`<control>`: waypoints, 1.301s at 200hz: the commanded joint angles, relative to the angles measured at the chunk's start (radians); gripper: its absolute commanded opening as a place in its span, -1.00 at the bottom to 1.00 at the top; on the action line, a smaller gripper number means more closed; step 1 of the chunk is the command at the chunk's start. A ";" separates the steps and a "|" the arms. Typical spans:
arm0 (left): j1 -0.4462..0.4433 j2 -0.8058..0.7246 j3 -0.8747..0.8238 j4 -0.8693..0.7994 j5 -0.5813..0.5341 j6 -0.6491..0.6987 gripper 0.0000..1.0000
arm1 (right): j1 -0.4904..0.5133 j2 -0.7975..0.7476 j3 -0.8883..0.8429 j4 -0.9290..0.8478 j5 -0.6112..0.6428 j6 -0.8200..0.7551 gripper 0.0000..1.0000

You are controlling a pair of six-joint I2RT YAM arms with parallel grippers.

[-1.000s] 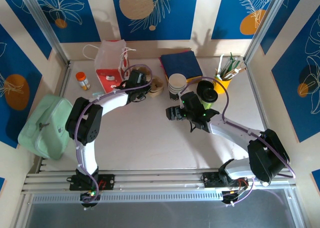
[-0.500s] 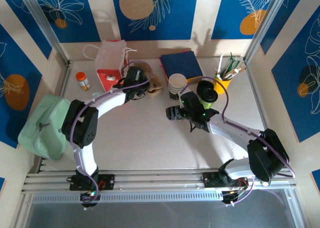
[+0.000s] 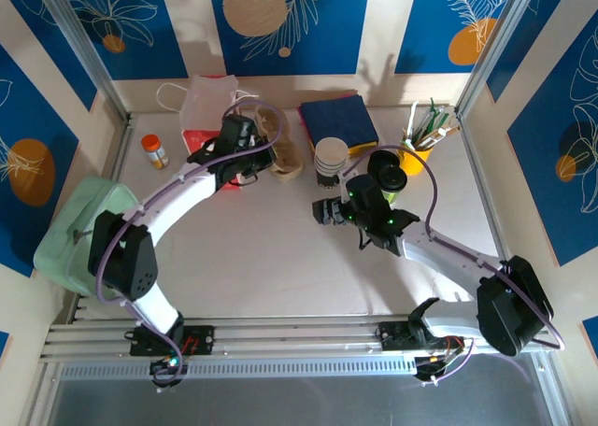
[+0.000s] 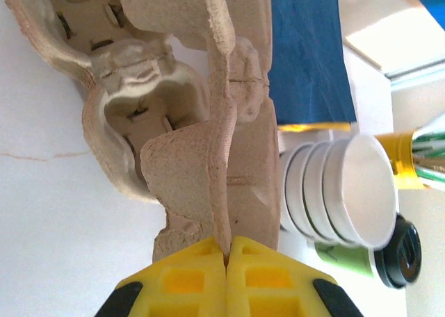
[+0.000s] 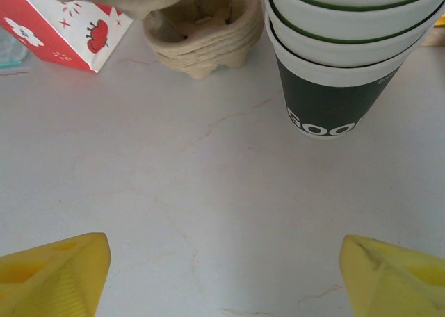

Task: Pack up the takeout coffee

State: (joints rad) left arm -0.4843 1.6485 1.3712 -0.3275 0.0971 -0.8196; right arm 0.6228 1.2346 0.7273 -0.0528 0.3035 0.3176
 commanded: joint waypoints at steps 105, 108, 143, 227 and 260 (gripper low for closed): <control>0.006 -0.344 -0.034 -0.640 0.322 0.509 -1.00 | 0.017 -0.184 0.143 -0.220 -0.370 -0.167 0.72; 0.005 -0.345 -0.035 -0.649 0.334 0.517 -1.00 | 0.019 -0.183 0.155 -0.231 -0.376 -0.171 0.72; 0.004 -0.374 -0.051 -0.725 0.450 0.574 -1.00 | 0.081 -0.139 0.278 -0.350 -0.405 -0.216 0.72; 0.004 -0.427 -0.089 -0.738 0.631 0.625 -1.00 | 0.310 0.107 0.580 -0.661 -0.082 -0.249 0.69; 0.004 -0.444 -0.104 -0.733 0.653 0.631 -1.00 | 0.345 0.140 0.607 -0.680 -0.032 -0.259 0.69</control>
State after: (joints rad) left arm -0.4843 1.2316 1.2812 -1.0405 0.6895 -0.2253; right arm 0.9466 1.3563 1.2892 -0.6739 0.1978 0.0788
